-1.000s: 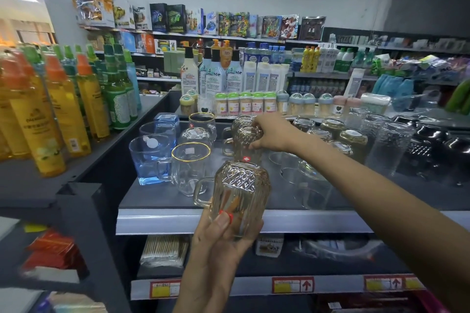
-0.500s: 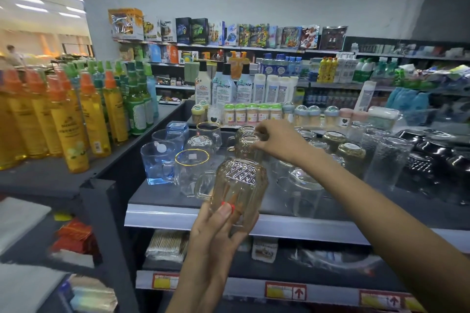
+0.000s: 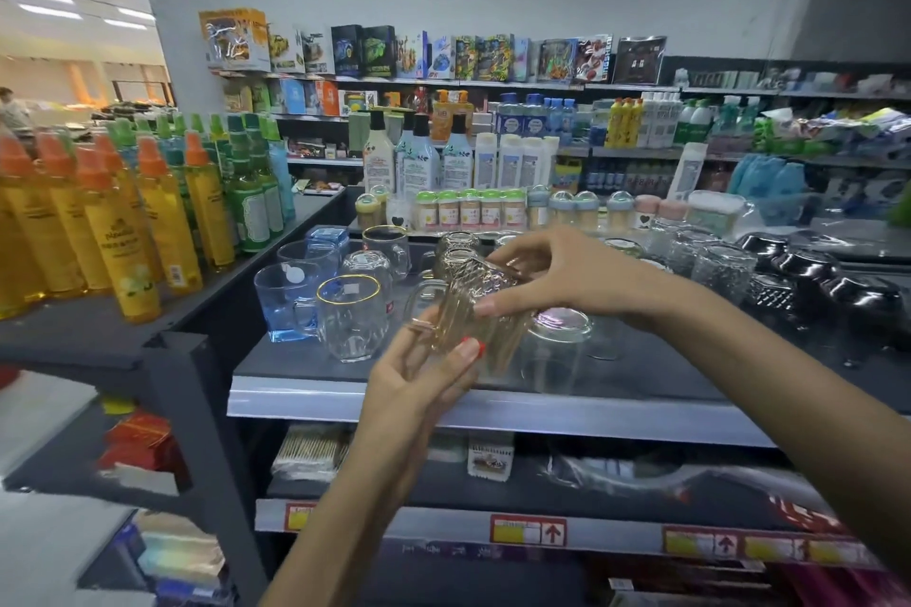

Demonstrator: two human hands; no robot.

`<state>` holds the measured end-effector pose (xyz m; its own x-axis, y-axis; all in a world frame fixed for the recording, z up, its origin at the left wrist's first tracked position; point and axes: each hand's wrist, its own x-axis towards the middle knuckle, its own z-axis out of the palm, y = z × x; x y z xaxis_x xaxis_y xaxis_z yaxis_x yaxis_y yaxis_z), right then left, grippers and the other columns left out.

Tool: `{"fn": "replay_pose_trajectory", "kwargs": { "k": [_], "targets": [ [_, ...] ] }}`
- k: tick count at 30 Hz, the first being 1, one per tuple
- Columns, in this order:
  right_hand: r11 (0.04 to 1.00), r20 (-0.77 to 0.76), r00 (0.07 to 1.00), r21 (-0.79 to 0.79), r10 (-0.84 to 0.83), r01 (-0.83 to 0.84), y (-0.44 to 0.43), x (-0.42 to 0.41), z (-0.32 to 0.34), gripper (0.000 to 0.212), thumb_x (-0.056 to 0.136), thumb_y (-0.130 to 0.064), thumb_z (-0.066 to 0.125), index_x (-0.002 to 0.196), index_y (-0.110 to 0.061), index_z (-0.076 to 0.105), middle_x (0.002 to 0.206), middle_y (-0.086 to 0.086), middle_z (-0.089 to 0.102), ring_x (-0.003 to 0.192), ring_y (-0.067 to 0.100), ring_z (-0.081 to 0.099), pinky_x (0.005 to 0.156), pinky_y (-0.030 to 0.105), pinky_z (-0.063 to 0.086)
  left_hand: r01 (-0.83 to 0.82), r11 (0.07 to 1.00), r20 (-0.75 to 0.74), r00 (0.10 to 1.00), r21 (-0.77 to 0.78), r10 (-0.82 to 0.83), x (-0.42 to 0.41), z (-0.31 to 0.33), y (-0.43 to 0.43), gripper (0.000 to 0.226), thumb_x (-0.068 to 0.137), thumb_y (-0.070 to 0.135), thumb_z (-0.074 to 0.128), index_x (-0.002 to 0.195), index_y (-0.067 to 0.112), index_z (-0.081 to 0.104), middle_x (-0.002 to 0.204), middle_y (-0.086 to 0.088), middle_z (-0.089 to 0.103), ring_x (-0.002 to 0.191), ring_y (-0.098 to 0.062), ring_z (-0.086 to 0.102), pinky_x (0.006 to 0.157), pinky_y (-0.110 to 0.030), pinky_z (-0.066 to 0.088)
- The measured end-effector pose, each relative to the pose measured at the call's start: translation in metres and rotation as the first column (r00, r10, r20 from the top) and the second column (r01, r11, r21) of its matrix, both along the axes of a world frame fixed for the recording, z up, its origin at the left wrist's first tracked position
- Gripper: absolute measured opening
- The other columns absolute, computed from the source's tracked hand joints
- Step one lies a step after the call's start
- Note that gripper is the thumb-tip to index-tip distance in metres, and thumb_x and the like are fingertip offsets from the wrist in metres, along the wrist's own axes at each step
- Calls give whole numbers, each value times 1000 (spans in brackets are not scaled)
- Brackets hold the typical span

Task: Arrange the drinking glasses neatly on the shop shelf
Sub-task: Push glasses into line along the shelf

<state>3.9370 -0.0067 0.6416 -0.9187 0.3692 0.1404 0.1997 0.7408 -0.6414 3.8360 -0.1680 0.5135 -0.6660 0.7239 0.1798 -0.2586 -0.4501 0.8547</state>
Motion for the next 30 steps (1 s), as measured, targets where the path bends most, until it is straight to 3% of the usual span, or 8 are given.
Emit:
{"fn": "replay_pose_trajectory", "kwargs": {
  "k": [3,6,7,14,17,21,25,30],
  "targets": [
    [989,19,999,148,-27,24,8,-15,2,71,66,-55,90,124,-21,69,119,-5,71,109,13,67,84,19,52,-201,963,-153,973,-180,175,-11,5,-7,93,65,34,97,145,24,50,132,-3,68,115,-17,71,103,-41,55],
    [941,18,998,334,-59,50,11,-38,-3,80,66,-62,88,129,-19,64,116,-8,65,103,12,62,80,23,47,-336,910,-331,911,-244,248,-17,4,-11,72,85,25,83,147,30,47,134,5,62,117,-7,64,87,-18,54],
    [925,20,998,376,-63,50,12,-45,-5,81,66,-62,87,129,-18,62,115,-8,63,101,11,60,77,24,45,-369,894,-384,887,-256,257,-19,2,-10,67,89,23,79,147,30,46,136,5,60,118,-8,62,85,-17,52],
    [840,117,991,542,-61,-13,24,-89,-33,83,63,-59,90,121,-8,60,105,5,67,89,20,58,74,35,49,-481,798,-664,734,-363,141,-41,-8,16,73,94,29,70,156,30,32,154,-2,42,133,-22,50,113,-49,44],
    [833,147,986,553,-80,-15,31,-97,-42,83,65,-58,89,123,-7,58,111,9,68,98,27,62,86,41,52,-503,769,-712,697,-396,89,-51,-10,31,77,91,28,72,158,24,33,155,-7,40,137,-28,47,116,-46,39],
    [852,157,984,523,-79,-15,37,-103,-50,78,67,-57,89,120,-8,59,112,9,68,99,27,62,84,39,52,-570,733,-795,603,-370,68,-60,-12,45,73,90,20,73,155,16,39,151,-8,44,139,-24,44,110,-28,32],
    [862,149,986,506,-73,-13,42,-106,-53,81,68,-56,89,129,-10,61,125,9,67,109,25,61,83,31,46,-591,731,-831,554,-341,60,-68,-16,53,64,87,13,73,146,17,48,141,-7,50,131,-26,51,105,-31,38],
    [849,169,984,526,-56,-42,46,-104,-47,89,66,-55,91,138,-12,59,131,6,66,116,25,62,87,28,44,-627,708,-872,488,-326,31,-74,-19,61,65,86,21,74,145,16,47,140,-8,51,133,-29,48,109,-40,40]
  ]
}}
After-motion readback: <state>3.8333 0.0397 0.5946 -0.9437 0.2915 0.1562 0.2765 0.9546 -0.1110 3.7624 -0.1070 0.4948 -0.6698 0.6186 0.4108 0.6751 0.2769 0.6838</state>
